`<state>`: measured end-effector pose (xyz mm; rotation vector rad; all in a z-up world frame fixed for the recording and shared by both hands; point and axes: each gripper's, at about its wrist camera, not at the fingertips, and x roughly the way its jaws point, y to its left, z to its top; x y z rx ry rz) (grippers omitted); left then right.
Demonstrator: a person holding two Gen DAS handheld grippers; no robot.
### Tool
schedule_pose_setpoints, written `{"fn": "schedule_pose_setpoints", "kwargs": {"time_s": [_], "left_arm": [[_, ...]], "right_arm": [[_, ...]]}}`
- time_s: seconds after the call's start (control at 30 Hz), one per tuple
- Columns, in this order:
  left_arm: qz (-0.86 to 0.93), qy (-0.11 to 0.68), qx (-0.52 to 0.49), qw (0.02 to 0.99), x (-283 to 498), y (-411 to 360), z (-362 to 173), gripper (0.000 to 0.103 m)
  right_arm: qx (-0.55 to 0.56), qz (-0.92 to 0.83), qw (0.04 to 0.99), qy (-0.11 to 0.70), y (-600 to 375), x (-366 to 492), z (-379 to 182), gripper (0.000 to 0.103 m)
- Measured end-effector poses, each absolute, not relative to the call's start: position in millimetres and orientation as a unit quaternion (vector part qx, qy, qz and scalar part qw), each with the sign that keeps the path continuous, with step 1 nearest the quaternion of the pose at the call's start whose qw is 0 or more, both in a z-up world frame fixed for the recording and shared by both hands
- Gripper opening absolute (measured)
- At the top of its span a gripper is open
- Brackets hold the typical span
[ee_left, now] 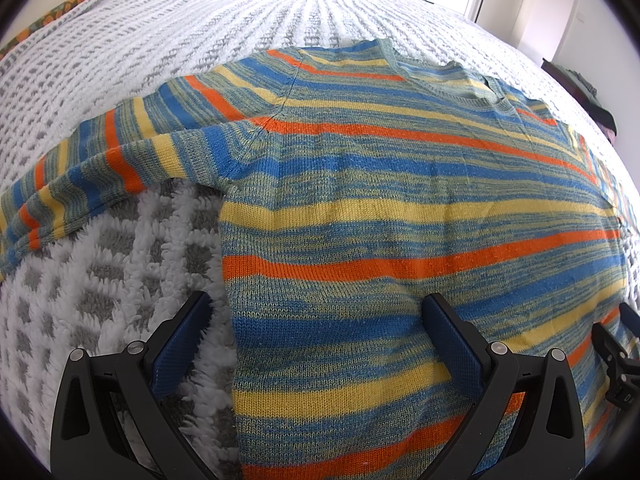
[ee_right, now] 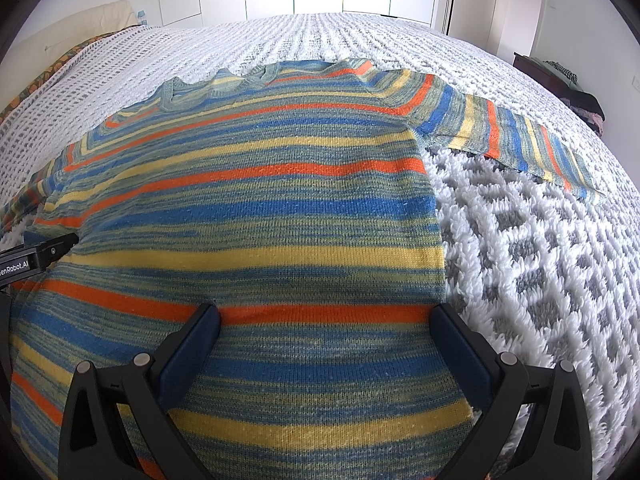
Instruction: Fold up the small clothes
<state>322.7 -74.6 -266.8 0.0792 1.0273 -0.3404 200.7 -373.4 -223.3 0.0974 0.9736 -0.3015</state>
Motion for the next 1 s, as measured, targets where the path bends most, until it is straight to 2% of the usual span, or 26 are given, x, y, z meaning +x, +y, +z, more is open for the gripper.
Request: {"fn": "schedule_pose_setpoints", "kwargs": {"time_s": [0.73,0.87,1.0], "left_arm": [[-0.165,0.491,0.032,0.855,327,-74,-266,0.102],[-0.182,0.504,0.01,0.844,331,-67,-262,0.103],[-0.206,0.521,-0.019,0.828,325,-53,-236,0.103]], "right_arm": [[0.045,-0.146,0.872,0.465,-372,201,-223,0.103],[0.051,-0.131,0.864,0.483,-377,209,-223,0.103],[0.057,-0.048,0.849,0.523,-392,210,-206,0.103]]}}
